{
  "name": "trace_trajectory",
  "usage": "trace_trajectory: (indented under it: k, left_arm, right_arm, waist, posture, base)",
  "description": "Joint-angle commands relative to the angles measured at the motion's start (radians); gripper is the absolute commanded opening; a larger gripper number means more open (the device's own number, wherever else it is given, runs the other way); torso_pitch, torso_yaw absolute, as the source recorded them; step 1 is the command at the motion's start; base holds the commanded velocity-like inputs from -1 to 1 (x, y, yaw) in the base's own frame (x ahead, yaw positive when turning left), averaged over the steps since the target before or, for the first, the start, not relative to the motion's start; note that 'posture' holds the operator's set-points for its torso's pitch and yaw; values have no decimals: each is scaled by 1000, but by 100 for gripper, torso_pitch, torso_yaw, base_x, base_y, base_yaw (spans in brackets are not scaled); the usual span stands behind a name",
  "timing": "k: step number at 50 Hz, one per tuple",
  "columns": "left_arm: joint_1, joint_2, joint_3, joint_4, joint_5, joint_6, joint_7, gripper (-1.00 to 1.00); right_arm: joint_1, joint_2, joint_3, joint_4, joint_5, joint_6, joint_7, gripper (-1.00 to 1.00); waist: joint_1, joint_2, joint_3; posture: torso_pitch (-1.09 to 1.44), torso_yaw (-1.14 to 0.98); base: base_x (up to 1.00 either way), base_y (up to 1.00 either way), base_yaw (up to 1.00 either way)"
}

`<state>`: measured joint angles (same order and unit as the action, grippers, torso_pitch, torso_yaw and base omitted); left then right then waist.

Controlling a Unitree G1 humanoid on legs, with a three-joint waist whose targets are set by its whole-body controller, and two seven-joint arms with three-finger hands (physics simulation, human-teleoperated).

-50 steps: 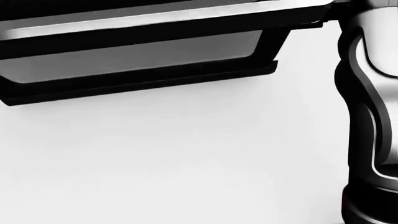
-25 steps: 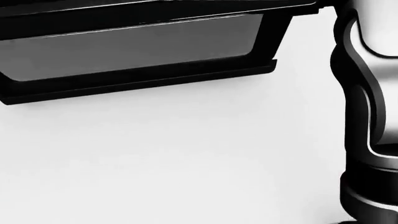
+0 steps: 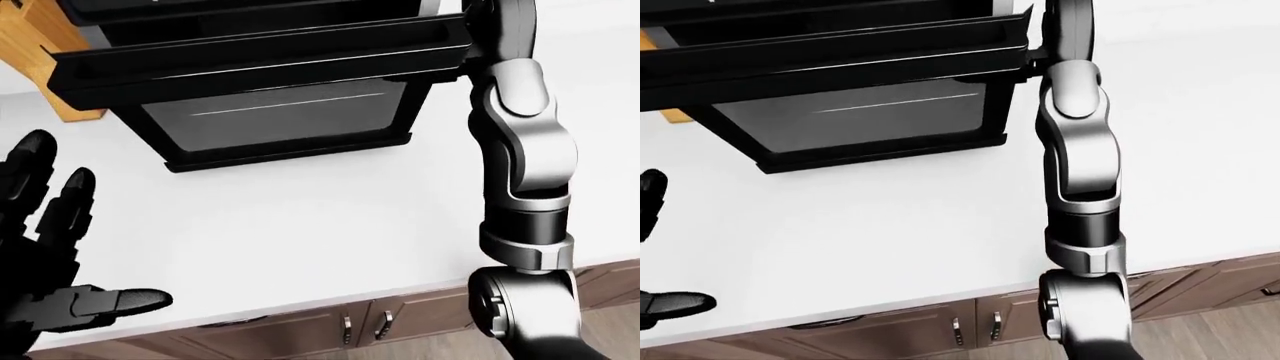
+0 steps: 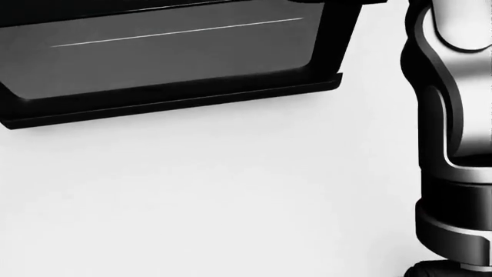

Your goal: Close the toaster oven door.

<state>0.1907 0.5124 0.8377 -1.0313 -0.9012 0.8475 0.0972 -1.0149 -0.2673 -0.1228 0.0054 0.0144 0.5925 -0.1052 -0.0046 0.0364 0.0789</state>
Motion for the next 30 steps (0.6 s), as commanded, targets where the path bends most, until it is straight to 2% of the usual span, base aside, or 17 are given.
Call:
trace_trajectory:
  k: [1, 7, 15, 18, 22, 25, 30]
  left_arm:
    - [8, 34, -8, -16, -21, -70, 35, 100]
    - [62, 85, -69, -16, -79, -153, 99, 100]
    - [128, 143, -244, -16, -43, -288, 160, 100]
    - [130, 166, -285, -16, -33, -313, 177, 100]
    - [108, 180, -357, -16, -12, -324, 202, 100]
    - [74, 212, -407, -16, -19, -331, 235, 100]
    - [-12, 265, -449, -16, -77, -317, 281, 100]
  right_arm:
    - [-58, -4, -2, -62, 14, -63, -5, 100]
    - [-63, -8, -4, -56, 18, -65, -7, 100]
    - [-55, -11, -6, -64, 22, -63, -7, 100]
    - [-58, -14, -7, -59, 24, -66, -7, 100]
    - [-62, -14, -7, -59, 26, -65, -7, 100]
    - [-63, -16, -7, -57, 27, -65, -7, 100]
    - [-71, -13, -4, -54, 27, -62, -8, 100]
  waist:
    - [5, -3, -30]
    - [6, -2, -31]
    - [11, -5, -34]
    - [12, -6, -35]
    - [13, -7, -37]
    - [14, -6, -39]
    - [14, -5, -41]
  posture:
    - [0, 0]
    - [0, 0]
    - [0, 0]
    - [0, 0]
    - [0, 0]
    - [0, 0]
    - [0, 0]
  base:
    - [0, 0, 0]
    - [0, 0, 0]
    - [0, 0, 0]
    - [0, 0, 0]
    - [0, 0, 0]
    - [0, 0, 0]
    - [0, 0, 0]
